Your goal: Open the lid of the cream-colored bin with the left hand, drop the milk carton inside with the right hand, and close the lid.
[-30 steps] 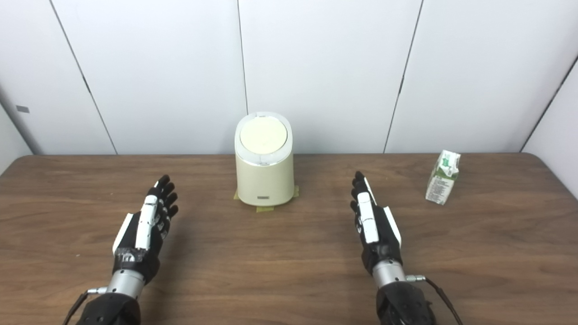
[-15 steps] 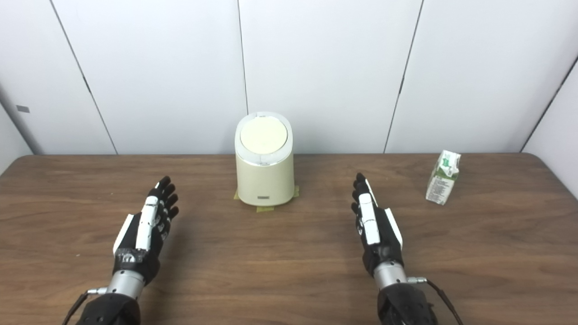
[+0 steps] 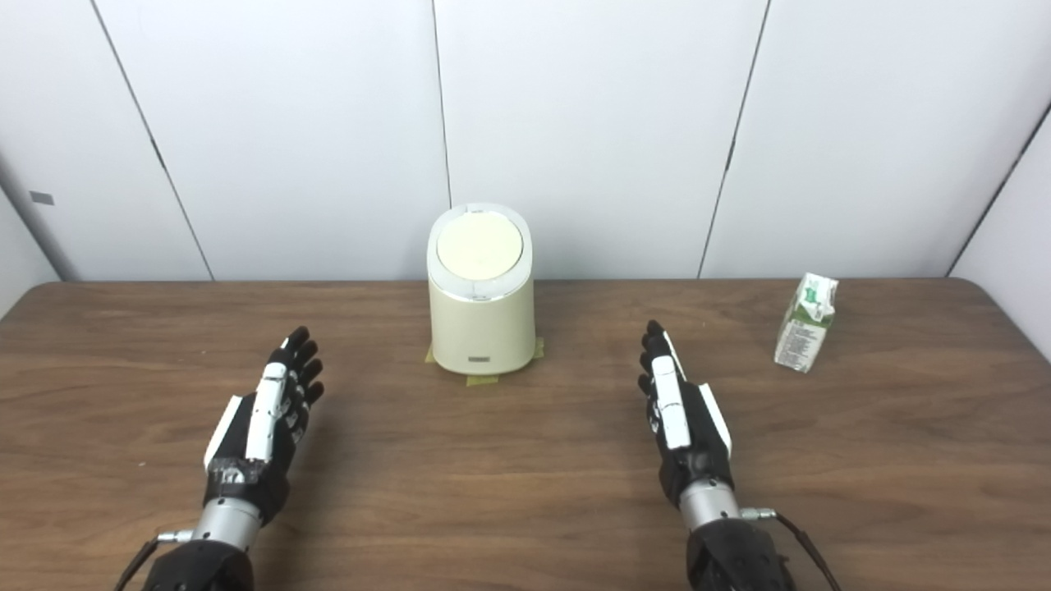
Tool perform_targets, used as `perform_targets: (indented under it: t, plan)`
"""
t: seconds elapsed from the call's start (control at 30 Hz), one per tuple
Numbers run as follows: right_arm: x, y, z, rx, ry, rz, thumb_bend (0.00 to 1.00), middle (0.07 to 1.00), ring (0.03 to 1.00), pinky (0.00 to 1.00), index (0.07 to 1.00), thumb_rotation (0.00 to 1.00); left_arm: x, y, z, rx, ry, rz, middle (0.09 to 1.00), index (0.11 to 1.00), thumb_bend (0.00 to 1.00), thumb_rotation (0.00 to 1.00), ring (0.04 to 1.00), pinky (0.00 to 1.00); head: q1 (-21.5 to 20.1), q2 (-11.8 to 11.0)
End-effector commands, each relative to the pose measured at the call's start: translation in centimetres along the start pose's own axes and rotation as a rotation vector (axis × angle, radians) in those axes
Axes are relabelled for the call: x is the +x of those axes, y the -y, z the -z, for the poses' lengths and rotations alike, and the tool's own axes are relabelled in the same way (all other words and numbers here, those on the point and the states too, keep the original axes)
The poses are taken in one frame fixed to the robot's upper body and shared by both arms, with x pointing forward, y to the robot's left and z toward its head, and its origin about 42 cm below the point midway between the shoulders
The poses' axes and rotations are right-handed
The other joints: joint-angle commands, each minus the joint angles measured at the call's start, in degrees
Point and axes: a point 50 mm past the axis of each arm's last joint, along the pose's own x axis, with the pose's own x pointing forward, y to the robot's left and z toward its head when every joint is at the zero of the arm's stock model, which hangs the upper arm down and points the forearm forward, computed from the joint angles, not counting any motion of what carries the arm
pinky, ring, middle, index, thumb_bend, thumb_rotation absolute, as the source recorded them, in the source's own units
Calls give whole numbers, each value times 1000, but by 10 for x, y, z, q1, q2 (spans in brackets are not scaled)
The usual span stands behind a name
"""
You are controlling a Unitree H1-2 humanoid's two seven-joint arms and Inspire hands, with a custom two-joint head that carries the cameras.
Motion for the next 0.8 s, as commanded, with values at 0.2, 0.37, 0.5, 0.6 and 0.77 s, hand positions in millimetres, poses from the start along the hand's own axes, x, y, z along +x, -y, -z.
perform_targets:
  t: [0.2, 0.37, 0.5, 0.6, 0.77]
  plan:
    - [3, -2, -12, 1, 101, -27, 601, 1000, 1000, 1000, 1000, 1000, 2, 4, -10, 10, 66, 32, 1000, 1000, 418, 945, 1000, 1000, 1, -24]
    - [4, -1, -4, -3, 106, -33, 609, 1000, 1000, 1000, 1000, 1000, 0, 3, -6, 31, 55, 30, 1000, 1000, 435, 907, 1000, 1000, 1, -44]
    - [3, 0, -1, -7, 113, -39, 581, 1000, 1000, 1000, 1000, 1000, 0, 3, -3, 68, 54, 31, 1000, 1000, 431, 871, 1000, 1000, 3, -51]
    - [3, 0, 0, -10, 109, -39, 574, 1000, 1000, 1000, 1000, 1000, -1, 3, -2, 79, 50, 35, 1000, 1000, 444, 829, 1000, 1000, 4, -56]
    - [1, 1, 3, -12, 106, -41, 574, 1000, 1000, 1000, 1000, 1000, -3, 3, 0, 100, 38, 31, 1000, 1000, 483, 801, 1000, 1000, 6, -70]
